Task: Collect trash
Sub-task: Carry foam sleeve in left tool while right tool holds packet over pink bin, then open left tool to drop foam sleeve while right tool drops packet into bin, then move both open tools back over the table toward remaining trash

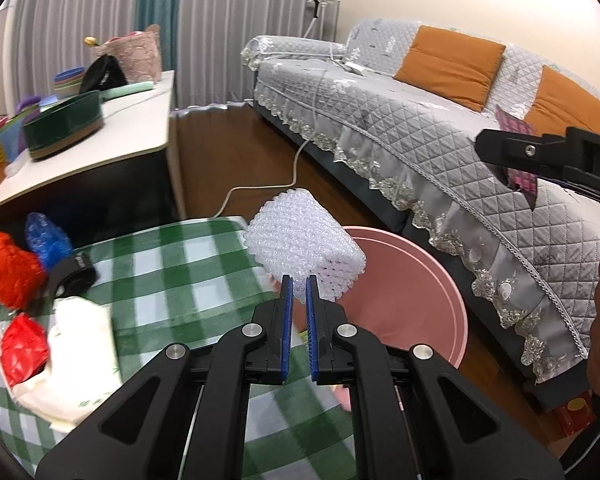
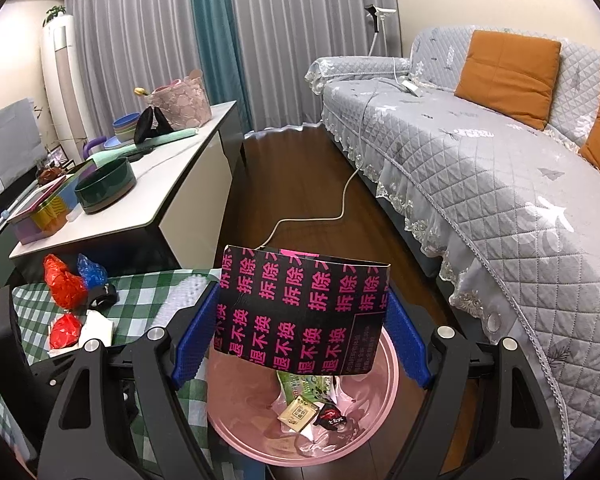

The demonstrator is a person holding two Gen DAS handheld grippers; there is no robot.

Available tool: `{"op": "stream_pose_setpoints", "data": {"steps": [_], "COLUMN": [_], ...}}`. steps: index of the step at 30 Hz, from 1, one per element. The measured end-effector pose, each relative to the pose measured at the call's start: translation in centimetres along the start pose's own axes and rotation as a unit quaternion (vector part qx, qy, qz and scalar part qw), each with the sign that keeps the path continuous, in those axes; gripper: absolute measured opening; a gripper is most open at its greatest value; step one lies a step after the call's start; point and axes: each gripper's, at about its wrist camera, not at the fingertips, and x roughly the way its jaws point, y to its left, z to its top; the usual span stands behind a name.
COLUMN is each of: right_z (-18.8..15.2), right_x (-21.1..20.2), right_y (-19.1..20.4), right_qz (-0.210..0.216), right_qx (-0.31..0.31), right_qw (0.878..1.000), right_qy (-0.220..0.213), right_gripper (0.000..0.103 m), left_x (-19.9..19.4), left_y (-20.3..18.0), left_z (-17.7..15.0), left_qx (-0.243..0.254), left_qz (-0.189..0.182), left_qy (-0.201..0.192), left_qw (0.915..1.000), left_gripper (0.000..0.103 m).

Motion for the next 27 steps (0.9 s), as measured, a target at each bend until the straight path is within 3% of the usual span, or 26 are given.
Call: {"op": "stream_pose_setpoints", "data": {"steps": [4,6,8,15,27], "right_z": [0.0,-0.1,-0.2,-0.2,-0.4], "right_x": [0.7,1.1,1.4,1.7,0.5], "right_y": [-0.2,-0.2,-0.1,0.2,3.1], "right_qz": [0.000,-0.008,-0.011,-0.005,0.018], "right_qx": [0.000,-0.003,-0.004,-0.003,-0.019], "right_qw": [1.000,1.000,1.000,1.000,1.000], "right_qy": [0.008,0.012,0.015,0.020,0.009], "right_gripper": [0.080,0.087,0.088,0.088,0.088], "left_x": [1.0,1.8,1.9,0.8,-5.3], "left_y": [-0.7,-1.0,-1.1,0.6,3.7], "left_z": [0.5,0.4,0.1,-1.1,-2.6], "left_qx": [0.004,0.008,0.009,-0.010,-0.023], "left_qz": [-0.030,-0.046,-0.043,-0.037,-0.012], "left_qy": [0.008,0.025,0.027,0.032,0.011], "left_qw": [0.9995,0.9986,0.9987,0.9987,0.9996], "left_gripper": [0.007,0.015,0.020,0.021,0.021]}}
